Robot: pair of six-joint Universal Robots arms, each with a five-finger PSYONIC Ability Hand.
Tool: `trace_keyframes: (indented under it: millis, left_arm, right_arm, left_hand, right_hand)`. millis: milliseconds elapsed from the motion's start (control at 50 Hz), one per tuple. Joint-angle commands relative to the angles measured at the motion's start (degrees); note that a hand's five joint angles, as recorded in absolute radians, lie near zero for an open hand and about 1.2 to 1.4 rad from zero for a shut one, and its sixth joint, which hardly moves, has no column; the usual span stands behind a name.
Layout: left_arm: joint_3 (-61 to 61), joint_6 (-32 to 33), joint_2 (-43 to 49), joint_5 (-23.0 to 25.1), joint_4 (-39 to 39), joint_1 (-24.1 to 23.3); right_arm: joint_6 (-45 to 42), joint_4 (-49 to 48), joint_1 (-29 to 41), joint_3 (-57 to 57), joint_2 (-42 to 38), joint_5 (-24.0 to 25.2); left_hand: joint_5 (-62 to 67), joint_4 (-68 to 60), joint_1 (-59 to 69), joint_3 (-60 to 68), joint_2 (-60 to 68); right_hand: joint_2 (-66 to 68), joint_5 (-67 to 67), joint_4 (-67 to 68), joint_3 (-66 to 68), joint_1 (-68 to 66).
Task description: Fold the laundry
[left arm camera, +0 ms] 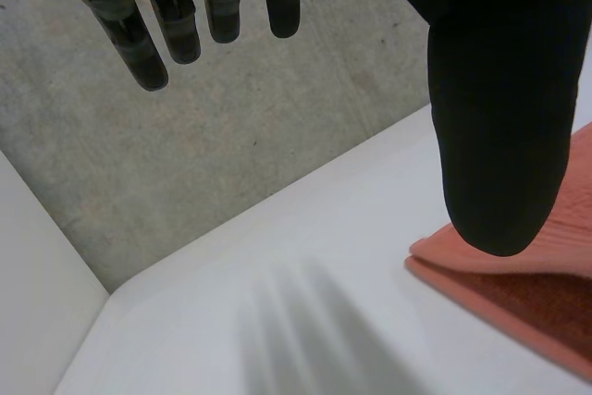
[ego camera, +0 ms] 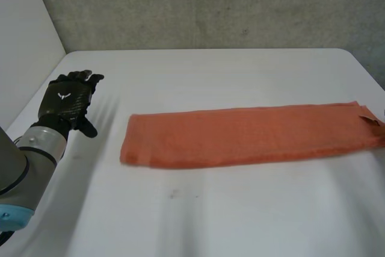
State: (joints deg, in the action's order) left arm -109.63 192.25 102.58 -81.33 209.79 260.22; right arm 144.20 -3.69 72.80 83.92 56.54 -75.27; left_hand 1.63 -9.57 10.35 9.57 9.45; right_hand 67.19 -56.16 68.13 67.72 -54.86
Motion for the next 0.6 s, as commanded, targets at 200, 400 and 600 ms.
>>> trace_keyframes:
  millis: [200,400,600]
  left_arm:
    - [-0.06,-0.48,-0.27,-0.14,-0.09,0.11]
    - [-0.32,-0.56,-1.15,-0.14,-0.09,0.55]
    - [-0.59,-0.56,-1.33,-0.14,-0.09,0.73]
  right_arm:
    - [10.39,-1.76,17.86,-3.84,5.42,8.03]
    - [17.79,-2.2,46.2,-16.42,-2.14,8.12]
    - [18.4,-1.5,63.85,-33.1,-20.4,6.63]
  left_hand:
    - [-1.63,-0.43,-0.35,0.43,0.55]
    - [-1.63,-0.43,-0.35,0.43,0.55]
    - [-1.63,-0.43,-0.35,0.43,0.55]
  right_hand:
    - [12.81,-13.84,11.87,12.28,-25.14]
    - [12.81,-13.84,11.87,12.28,-25.14]
    - [12.81,-13.84,11.87,12.28,-25.14]
